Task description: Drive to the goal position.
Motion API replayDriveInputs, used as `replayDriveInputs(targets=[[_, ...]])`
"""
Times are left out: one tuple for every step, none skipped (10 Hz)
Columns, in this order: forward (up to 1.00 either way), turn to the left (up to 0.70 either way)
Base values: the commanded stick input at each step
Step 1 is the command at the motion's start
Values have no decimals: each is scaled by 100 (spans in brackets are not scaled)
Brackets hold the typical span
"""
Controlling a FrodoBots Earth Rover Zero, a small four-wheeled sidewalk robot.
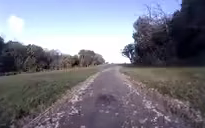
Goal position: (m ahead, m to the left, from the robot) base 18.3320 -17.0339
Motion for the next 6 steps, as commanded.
replayDriveInputs(targets=[[50,0],[50,0],[50,0],[50,35],[50,43],[50,25]])
